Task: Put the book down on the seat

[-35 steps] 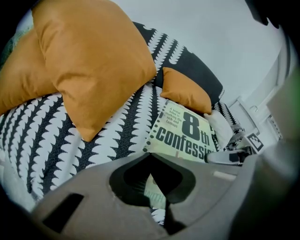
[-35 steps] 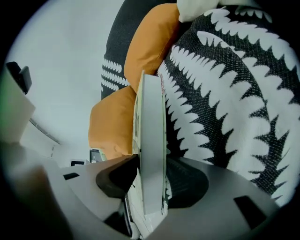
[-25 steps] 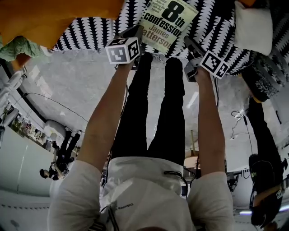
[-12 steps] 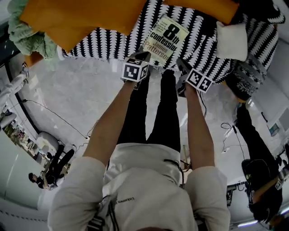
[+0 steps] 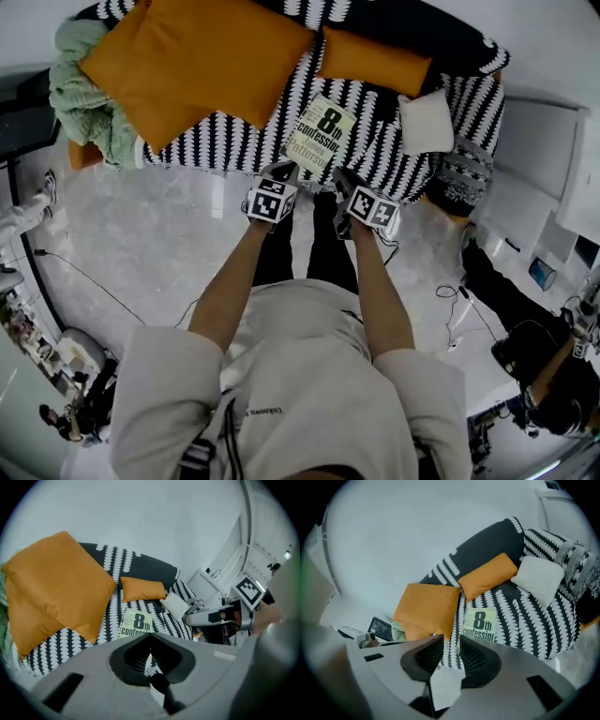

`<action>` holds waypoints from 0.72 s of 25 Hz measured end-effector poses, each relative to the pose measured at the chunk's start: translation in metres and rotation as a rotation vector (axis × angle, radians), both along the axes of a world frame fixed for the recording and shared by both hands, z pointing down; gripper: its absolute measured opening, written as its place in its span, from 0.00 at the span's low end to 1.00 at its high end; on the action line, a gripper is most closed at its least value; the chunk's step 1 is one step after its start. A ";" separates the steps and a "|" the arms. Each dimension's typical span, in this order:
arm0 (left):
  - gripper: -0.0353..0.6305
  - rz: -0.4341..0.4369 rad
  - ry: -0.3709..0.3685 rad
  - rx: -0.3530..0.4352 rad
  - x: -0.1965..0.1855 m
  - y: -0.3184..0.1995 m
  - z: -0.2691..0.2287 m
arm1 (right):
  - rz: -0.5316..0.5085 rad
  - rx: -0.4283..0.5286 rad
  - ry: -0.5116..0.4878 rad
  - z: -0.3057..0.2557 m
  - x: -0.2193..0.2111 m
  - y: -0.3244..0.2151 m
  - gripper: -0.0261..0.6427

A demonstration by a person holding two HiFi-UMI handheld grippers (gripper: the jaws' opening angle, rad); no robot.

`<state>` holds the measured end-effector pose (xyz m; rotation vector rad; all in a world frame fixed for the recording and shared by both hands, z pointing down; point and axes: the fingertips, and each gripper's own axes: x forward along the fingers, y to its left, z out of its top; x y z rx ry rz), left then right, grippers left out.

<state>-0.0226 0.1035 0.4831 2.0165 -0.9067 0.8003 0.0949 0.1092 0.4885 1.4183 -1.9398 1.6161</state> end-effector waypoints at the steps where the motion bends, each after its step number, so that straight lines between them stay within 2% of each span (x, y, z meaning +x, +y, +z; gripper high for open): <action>1: 0.06 0.013 0.000 0.015 0.001 0.003 -0.010 | -0.012 0.019 0.015 -0.012 -0.003 0.002 0.19; 4: 0.06 0.033 0.010 0.050 0.004 0.009 -0.037 | -0.065 0.079 0.069 -0.043 -0.011 0.004 0.19; 9: 0.06 0.002 0.043 0.077 0.002 0.011 -0.073 | -0.161 0.181 0.150 -0.087 -0.019 0.005 0.19; 12: 0.06 0.040 0.056 0.094 0.002 0.017 -0.092 | -0.224 0.220 0.232 -0.102 -0.022 0.009 0.19; 15: 0.06 0.099 0.033 0.109 -0.006 0.017 -0.098 | -0.226 0.246 0.282 -0.111 -0.025 0.007 0.18; 18: 0.06 0.087 0.039 0.112 -0.008 0.009 -0.105 | -0.252 0.263 0.323 -0.114 -0.025 0.003 0.16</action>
